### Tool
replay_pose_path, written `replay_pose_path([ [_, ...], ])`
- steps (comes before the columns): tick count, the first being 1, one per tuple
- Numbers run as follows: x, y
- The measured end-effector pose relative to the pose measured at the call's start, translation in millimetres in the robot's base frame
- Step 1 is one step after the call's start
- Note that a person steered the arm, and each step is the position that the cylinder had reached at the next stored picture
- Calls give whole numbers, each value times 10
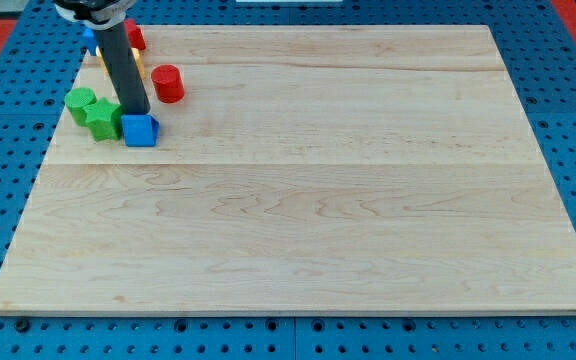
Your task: Push the blur triangle towards the bottom
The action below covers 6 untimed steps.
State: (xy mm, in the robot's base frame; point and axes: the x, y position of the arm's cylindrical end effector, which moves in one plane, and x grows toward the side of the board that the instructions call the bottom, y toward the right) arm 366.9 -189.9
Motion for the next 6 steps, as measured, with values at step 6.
replay_pose_path([
  [6, 1217, 861],
])
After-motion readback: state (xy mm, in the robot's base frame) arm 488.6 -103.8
